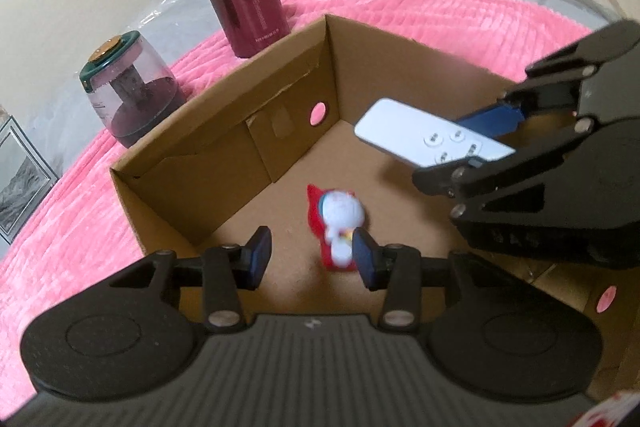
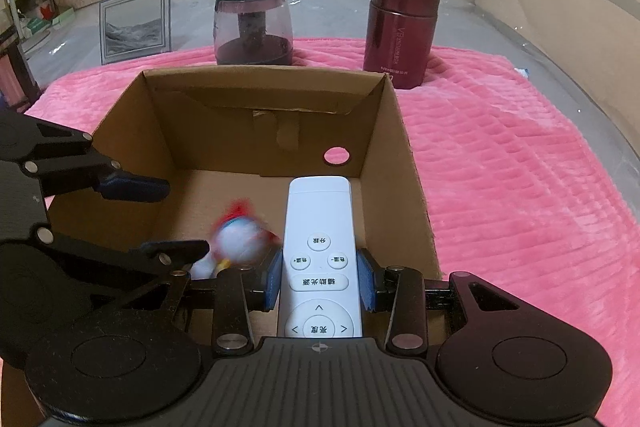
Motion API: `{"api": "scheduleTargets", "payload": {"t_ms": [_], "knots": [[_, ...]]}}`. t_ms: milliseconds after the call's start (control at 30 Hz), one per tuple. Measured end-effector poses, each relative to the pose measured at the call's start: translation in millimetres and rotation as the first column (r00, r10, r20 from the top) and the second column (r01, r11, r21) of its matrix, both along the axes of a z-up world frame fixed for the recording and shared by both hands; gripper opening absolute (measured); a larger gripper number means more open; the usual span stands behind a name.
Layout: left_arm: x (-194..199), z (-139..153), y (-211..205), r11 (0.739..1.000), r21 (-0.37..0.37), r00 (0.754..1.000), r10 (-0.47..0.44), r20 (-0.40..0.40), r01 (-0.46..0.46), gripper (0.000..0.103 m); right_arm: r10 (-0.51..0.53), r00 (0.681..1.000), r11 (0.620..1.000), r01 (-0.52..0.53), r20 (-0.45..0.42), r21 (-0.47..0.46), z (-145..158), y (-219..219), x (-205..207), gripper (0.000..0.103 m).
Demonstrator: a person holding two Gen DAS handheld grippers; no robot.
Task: Organize rigid objects
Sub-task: 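Open both tools to drop the red figure and remote into the box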
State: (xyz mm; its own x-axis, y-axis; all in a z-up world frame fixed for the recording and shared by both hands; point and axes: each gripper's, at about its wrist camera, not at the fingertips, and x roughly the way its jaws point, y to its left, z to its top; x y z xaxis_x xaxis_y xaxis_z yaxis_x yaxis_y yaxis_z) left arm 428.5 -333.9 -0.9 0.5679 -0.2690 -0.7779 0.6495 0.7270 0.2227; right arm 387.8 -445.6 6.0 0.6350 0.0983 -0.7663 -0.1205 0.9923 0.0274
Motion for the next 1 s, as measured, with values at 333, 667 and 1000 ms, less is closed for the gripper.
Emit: {"api": "scheduleTargets", "payload": {"t_ms": [333,667,1000], "knots": [[-8.3,25.8,29.4,0.988,-0.15,0.998,0.051,0.034,-0.046,0.04,-0.001,1.0,1.0,0.001,-0.004,-0.013,-0.3,3.8,1.5,0.035],[-20.4,42.7,49.3,0.979,-0.199,0.994,0.07,0.078,-0.054,0.04,0.01,0.998,0.994,-0.016,-0.061,-0.106,-10.6,27.5,6.8,0.036],[-22.9,44.9,64.8,0.969,-0.236,0.993,0.095,0.067,-0.076,0.04,0.015,0.995,0.997,-0.022,-0.094,-0.076,-21.7,33.6,11.0,0.036]]}}
